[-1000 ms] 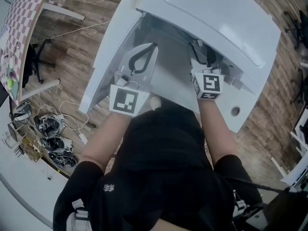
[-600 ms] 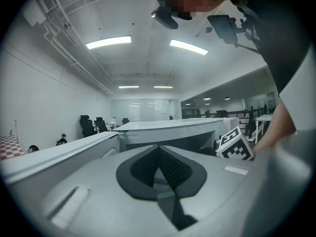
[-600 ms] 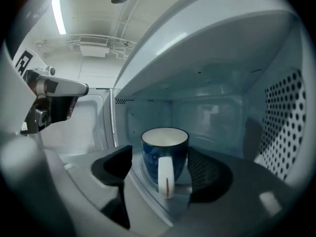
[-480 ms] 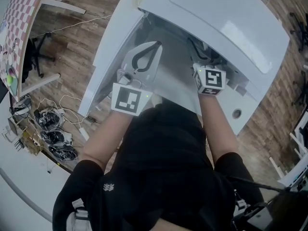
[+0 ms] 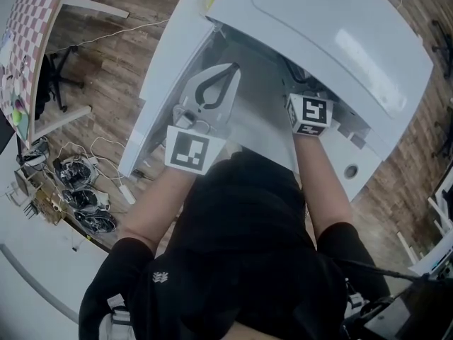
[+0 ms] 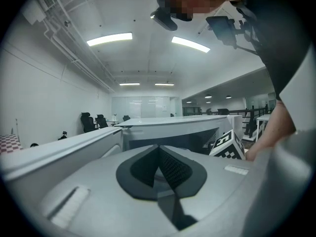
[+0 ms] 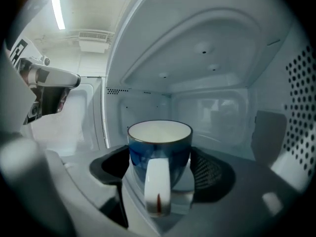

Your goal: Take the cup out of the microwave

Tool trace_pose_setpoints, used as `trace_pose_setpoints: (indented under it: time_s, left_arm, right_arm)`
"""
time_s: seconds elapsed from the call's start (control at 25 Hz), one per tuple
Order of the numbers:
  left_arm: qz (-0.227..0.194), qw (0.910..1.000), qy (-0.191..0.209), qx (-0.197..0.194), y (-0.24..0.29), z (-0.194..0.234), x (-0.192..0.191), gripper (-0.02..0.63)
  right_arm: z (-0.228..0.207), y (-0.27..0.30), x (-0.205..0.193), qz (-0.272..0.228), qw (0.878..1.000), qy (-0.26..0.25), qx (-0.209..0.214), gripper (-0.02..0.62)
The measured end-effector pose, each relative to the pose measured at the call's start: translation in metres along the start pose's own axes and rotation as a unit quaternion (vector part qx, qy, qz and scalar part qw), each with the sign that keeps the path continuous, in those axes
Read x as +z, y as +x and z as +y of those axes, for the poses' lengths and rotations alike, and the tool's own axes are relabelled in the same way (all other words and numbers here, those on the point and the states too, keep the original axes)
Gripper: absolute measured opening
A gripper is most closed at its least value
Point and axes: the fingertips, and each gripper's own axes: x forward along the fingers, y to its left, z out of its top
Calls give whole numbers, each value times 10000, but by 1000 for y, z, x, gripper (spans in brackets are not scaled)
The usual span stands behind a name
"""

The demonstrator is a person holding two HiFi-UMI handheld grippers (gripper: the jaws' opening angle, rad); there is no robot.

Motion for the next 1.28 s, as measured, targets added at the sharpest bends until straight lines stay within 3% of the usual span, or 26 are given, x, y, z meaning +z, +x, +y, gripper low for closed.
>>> trace_pose_setpoints:
  time_s: [0.56, 1.28]
  left_arm:
    - [87, 9998, -165, 80, -5, 10, -5, 6]
    - [-116, 9999, 19, -14, -48, -6, 20, 6]
  right_arm:
    - [2, 14, 3, 1, 9999, 35, 97, 376]
    - [20, -35, 21, -90, 9999, 67, 70, 376]
